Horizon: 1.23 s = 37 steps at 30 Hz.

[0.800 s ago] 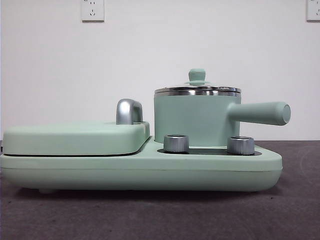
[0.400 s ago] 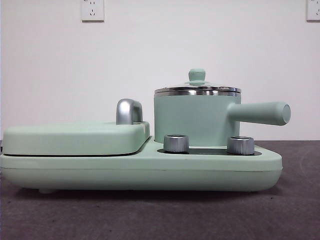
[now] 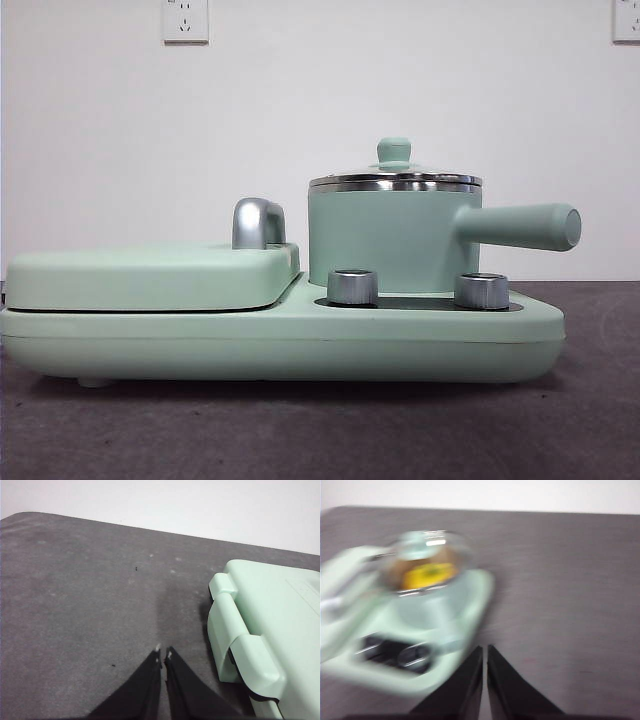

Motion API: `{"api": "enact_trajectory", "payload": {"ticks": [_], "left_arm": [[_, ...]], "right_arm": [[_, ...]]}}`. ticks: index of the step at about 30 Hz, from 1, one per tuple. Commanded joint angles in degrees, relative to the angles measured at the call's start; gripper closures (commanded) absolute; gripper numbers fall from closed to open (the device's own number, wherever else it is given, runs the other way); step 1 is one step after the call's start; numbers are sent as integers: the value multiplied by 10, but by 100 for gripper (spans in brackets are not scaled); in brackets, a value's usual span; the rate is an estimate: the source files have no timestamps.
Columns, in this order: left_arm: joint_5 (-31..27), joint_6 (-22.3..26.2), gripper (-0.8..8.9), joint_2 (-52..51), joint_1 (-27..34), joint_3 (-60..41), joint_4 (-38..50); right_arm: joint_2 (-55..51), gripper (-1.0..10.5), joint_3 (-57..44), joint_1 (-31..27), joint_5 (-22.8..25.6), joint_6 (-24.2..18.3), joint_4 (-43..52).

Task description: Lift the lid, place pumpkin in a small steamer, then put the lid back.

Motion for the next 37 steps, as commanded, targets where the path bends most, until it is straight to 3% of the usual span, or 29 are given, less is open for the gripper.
{"api": "enact_trajectory", "payload": {"ticks": [1,6,9,15,21,33,37], "left_arm": [[-2,2,794,-1,1,-11,-4],[-2,2,794,-1,1,-11,-4],[-2,2,794,-1,1,-11,-4],[-2,2,794,-1,1,-11,-4],[-2,2,794,-1,1,-11,-4],[-2,2,794,-1,1,-11,-4],[-2,2,794,-1,1,-11,-4]], "right_arm": [[-32,934,-80,-38,26,-16,107],[-99,934,-238,-76,85,-37,320],[-122,934,-300,-90,81,-45,378],[-140,934,-368,-96,44,-49,392],[-149,934,-408,-96,43,-49,403],[-158,934,-411,-96,42,-73,363],[-158,934,-411,-96,22,-75,357]]}}
